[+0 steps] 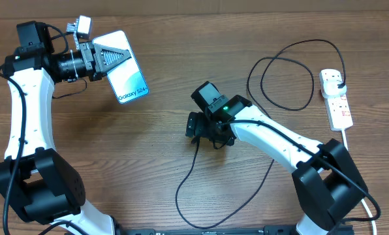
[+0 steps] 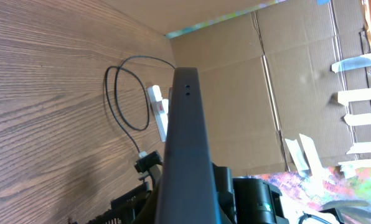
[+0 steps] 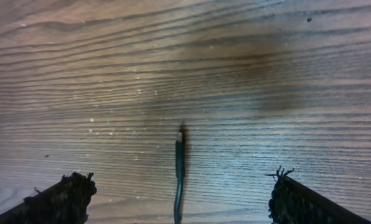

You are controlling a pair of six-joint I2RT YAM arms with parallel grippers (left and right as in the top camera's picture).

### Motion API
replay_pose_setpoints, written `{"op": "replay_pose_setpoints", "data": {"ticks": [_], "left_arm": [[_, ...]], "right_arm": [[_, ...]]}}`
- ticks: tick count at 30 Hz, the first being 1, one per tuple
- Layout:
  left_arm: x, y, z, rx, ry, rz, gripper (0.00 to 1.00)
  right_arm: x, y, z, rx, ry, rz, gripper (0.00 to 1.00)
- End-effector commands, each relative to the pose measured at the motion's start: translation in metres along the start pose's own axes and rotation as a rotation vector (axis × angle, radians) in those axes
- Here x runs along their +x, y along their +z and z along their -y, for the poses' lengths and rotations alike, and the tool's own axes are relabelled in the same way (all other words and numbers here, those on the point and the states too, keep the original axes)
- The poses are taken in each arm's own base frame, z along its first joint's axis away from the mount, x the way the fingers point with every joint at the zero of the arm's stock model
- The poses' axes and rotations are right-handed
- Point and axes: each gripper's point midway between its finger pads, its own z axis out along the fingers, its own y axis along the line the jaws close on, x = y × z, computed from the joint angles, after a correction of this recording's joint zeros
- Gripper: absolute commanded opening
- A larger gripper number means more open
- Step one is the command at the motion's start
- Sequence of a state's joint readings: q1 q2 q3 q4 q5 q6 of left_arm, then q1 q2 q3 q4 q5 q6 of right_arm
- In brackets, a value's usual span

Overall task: Plug charger to phone and switch on socket
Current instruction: 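Lower the right gripper onto the white cable plug on the table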

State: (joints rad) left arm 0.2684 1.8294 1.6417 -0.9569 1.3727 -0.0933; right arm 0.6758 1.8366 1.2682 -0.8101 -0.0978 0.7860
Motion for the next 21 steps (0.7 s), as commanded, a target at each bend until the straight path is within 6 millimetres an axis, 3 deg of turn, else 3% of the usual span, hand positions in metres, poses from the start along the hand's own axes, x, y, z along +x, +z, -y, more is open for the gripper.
{"op": "replay_pose_setpoints", "data": {"ticks": [1, 12, 14, 21], "left_arm": [[-0.001, 0.000, 0.008, 0.031, 0.032, -0.003, 0.04], [-0.003, 0.000, 0.009, 0.032, 0.054, 0.001, 0.04], [-0.003, 0.000, 0.009, 0.032, 0.058, 0.002, 0.04], [-0.005, 0.000, 0.009, 0.032, 0.071, 0.004, 0.04]], "right_arm": [[0.007, 0.007, 0.002, 0.018, 0.001, -0.019, 0.91], [0.031, 0.015, -0.012, 0.058, -0.024, -0.009, 0.91], [0.033, 0.019, -0.011, 0.070, -0.026, -0.009, 0.86], [0.034, 0.042, 0.004, 0.148, -0.008, -0.027, 0.85]]}}
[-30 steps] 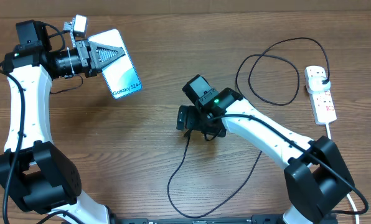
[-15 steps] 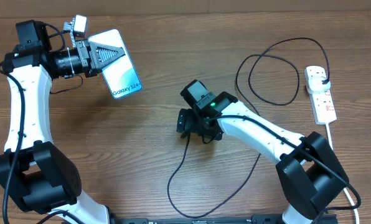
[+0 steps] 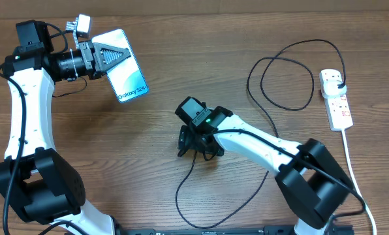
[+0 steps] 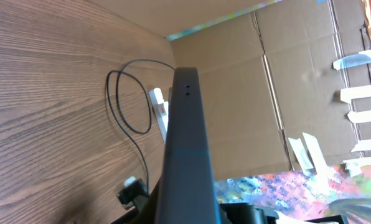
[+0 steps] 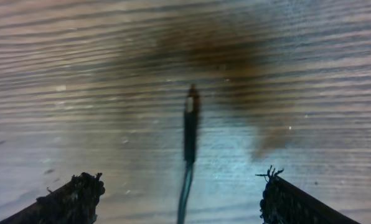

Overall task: Plug charger to phone and switch on socket
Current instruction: 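Lower the right gripper onto the white cable plug on the table, then lift the cable plug and carry it toward the phone's bottom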

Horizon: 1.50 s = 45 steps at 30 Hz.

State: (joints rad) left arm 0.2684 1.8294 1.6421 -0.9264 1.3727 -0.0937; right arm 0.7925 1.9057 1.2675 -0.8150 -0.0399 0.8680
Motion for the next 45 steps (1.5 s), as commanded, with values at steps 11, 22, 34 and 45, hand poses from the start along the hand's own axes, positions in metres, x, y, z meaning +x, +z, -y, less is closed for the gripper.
{"op": "replay_pose_setpoints", "data": {"ticks": [11, 22, 34, 45], "left_arm": [[-0.005, 0.000, 0.009, 0.032, 0.077, 0.005, 0.04], [-0.006, 0.000, 0.009, 0.032, 0.078, 0.005, 0.04], [-0.015, -0.002, 0.026, 0.124, 0.040, 0.006, 0.04], [-0.055, -0.023, 0.035, 0.110, 0.048, 0.085, 0.04]], "right_arm": [[-0.003, 0.026, 0.019, 0.102, 0.018, 0.012, 0.53], [0.001, 0.033, 0.020, 0.109, 0.019, -0.018, 0.04], [0.004, -0.049, -0.108, -0.688, -0.264, -0.316, 0.04], [-0.012, -0.163, -0.163, -1.311, -0.531, -0.347, 0.04]]}}
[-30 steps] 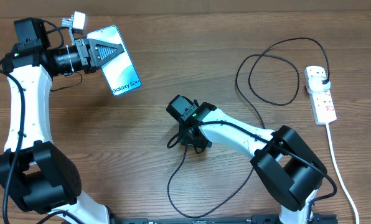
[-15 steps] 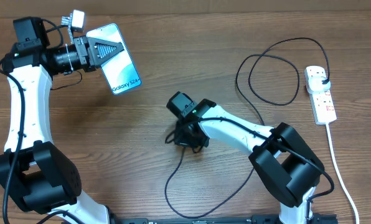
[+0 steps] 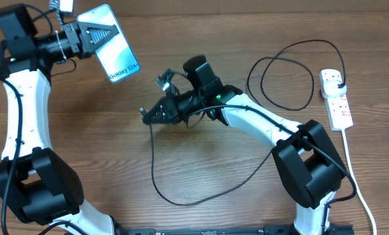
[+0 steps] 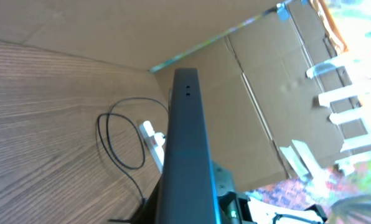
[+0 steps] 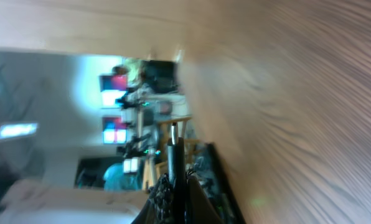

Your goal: Plug charger to phone and switch on socket

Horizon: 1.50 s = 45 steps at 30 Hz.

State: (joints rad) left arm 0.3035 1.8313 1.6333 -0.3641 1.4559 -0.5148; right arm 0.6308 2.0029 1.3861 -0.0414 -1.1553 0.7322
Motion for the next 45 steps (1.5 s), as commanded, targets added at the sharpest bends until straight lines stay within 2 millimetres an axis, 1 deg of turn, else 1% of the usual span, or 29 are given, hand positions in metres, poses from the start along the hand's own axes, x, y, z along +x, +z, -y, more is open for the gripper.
{"op": "replay_pose_setpoints", "data": {"ticks": [1, 6, 7, 9, 12, 22, 26, 29, 34, 39, 45], "left_arm": [[-0.006, -0.006, 0.009, 0.016, -0.081, 0.004, 0.04], [-0.008, -0.009, 0.007, 0.007, -0.180, 0.015, 0.04], [-0.008, -0.009, 0.007, 0.007, -0.186, 0.015, 0.04], [-0.008, -0.009, 0.007, 0.007, -0.196, 0.015, 0.04], [-0.008, -0.009, 0.007, 0.004, -0.228, 0.017, 0.04], [-0.007, -0.006, 0.007, 0.005, -0.217, 0.010, 0.04], [-0.003, 0.002, 0.010, 0.015, -0.197, -0.008, 0.04], [0.000, 0.009, 0.012, 0.021, -0.194, -0.024, 0.04], [0.002, 0.014, 0.013, 0.024, -0.193, -0.035, 0.05], [0.003, 0.014, 0.014, 0.027, -0.146, -0.036, 0.04], [0.003, 0.013, 0.015, 0.033, -0.149, -0.040, 0.04]], "right_arm": [[0.003, -0.005, -0.039, -0.136, -0.022, -0.074, 0.04], [-0.013, -0.010, -0.069, -0.202, -0.091, -0.031, 0.04], [-0.019, -0.013, -0.081, -0.226, -0.122, -0.005, 0.04], [-0.026, -0.017, -0.092, -0.246, -0.141, 0.028, 0.04], [-0.034, -0.022, -0.098, -0.259, -0.149, 0.068, 0.04], [-0.049, -0.030, -0.099, -0.255, -0.142, 0.151, 0.04], [-0.050, -0.031, -0.104, -0.266, -0.185, 0.159, 0.04], [-0.049, -0.031, -0.104, -0.266, -0.186, 0.157, 0.04], [-0.049, -0.031, -0.103, -0.266, -0.185, 0.157, 0.04], [-0.049, -0.031, -0.103, -0.266, -0.193, 0.156, 0.04], [-0.049, -0.031, -0.103, -0.265, -0.192, 0.155, 0.04]]}}
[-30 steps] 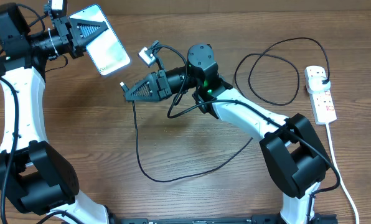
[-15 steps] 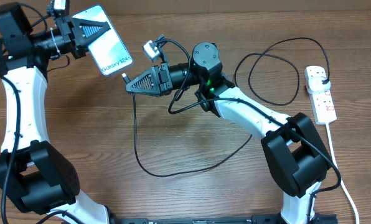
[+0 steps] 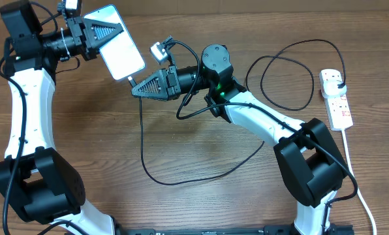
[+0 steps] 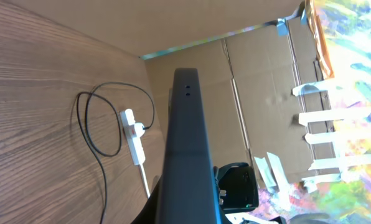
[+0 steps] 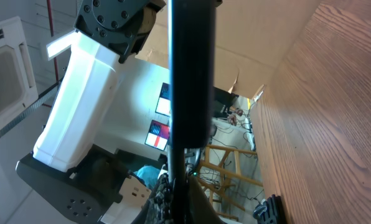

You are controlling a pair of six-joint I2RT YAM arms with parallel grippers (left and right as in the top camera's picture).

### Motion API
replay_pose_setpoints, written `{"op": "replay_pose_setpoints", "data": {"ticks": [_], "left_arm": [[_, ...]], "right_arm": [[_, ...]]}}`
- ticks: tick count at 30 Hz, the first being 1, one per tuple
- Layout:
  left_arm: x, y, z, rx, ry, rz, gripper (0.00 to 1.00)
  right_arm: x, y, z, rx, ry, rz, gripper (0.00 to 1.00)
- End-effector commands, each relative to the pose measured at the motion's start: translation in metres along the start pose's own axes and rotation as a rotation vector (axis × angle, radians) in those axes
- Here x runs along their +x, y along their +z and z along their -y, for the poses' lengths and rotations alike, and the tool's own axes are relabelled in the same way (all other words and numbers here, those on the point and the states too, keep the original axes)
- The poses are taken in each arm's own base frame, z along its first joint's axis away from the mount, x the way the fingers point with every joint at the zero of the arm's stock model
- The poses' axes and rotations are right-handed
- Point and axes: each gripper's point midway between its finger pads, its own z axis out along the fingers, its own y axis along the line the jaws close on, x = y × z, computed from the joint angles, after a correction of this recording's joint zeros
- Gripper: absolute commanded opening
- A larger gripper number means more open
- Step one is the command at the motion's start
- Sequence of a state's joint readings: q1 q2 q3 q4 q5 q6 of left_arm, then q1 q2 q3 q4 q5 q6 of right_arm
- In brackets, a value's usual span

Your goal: Plug charger to phone and switch on socket

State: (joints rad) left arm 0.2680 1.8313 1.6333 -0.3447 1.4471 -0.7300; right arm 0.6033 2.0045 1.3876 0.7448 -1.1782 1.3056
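Observation:
My left gripper [image 3: 102, 34] is shut on the phone [image 3: 119, 55] and holds it in the air at the upper left, its screen showing white. Edge-on, the phone [image 4: 187, 124] fills the middle of the left wrist view. My right gripper [image 3: 136, 91] is shut on the black charger plug [image 5: 175, 163] and points left, just under the phone's lower end. In the right wrist view the plug runs up against the phone's dark edge [image 5: 192, 68]; I cannot tell whether it is seated. The cable [image 3: 142, 140] hangs down to the table.
The white socket strip [image 3: 336, 98] lies at the far right, the charger's adapter plugged in at its top; it also shows as the strip [image 4: 133, 130] in the left wrist view. The cable loops [image 3: 282, 72] across the table's right half. Cardboard walls [image 4: 223, 81] stand behind.
My right gripper has risen from over the table's left-centre to the phone's lower end, the plug still in it. The phone has tilted a little and its screen now reads white.
First my right gripper stood open over the cable's end on the table, then open over the plug a little further left. Later it was shut on the plug, lifted and pointing left. Now the plug meets the phone, which my left gripper has held throughout.

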Motion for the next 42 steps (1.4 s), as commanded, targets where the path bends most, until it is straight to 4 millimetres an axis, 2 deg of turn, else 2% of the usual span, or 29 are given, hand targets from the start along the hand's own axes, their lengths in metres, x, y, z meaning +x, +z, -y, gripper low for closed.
{"op": "replay_pose_setpoints", "data": {"ticks": [1, 29, 42], "left_arm": [[0.0015, -0.0006, 0.0107, 0.024, 0.045, -0.018, 0.04], [0.0095, -0.0016, 0.0191, 0.074, 0.020, -0.064, 0.04], [0.0079, -0.0014, 0.0174, 0.065, 0.048, -0.054, 0.04]], "right_arm": [[-0.0053, -0.0015, -0.0099, -0.009, -0.036, 0.011, 0.04], [-0.0071, -0.0015, -0.0096, -0.007, -0.051, 0.021, 0.04], [-0.0146, -0.0109, -0.0076, 0.002, -0.053, 0.045, 0.04]]}}
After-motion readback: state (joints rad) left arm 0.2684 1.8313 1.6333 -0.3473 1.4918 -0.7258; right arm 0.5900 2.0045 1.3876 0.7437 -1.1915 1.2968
